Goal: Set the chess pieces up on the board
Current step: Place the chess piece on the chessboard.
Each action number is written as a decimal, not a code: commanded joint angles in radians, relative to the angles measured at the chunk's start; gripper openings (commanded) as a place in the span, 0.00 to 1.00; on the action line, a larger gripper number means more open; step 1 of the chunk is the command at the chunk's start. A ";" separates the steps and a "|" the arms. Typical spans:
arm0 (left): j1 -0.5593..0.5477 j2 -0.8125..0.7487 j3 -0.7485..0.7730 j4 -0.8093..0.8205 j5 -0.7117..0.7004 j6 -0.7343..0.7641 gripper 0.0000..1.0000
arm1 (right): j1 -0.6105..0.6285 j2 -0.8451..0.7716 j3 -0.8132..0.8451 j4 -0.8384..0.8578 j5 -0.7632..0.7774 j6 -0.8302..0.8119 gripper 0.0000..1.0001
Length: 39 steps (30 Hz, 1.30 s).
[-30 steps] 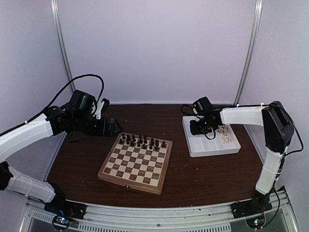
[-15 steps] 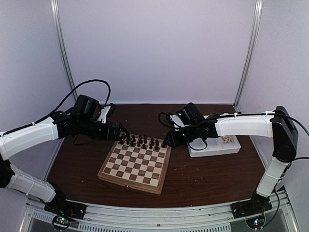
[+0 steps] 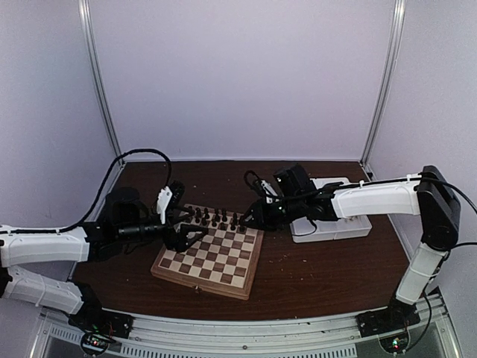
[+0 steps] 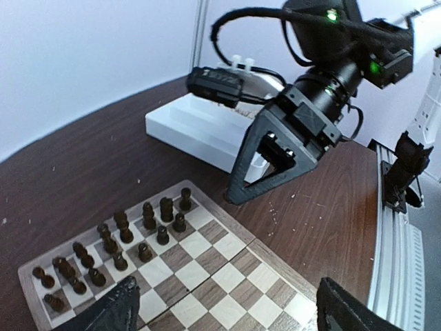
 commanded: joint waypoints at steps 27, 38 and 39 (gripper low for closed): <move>-0.063 0.393 0.135 0.623 0.173 0.354 0.72 | 0.031 -0.122 -0.023 0.270 -0.225 0.288 0.32; -0.064 0.401 0.149 0.600 0.154 0.349 0.42 | 0.041 -0.097 -0.032 0.333 -0.250 0.332 0.32; -0.064 0.402 0.149 0.598 0.155 0.349 0.41 | 0.042 -0.096 -0.031 0.336 -0.249 0.334 0.32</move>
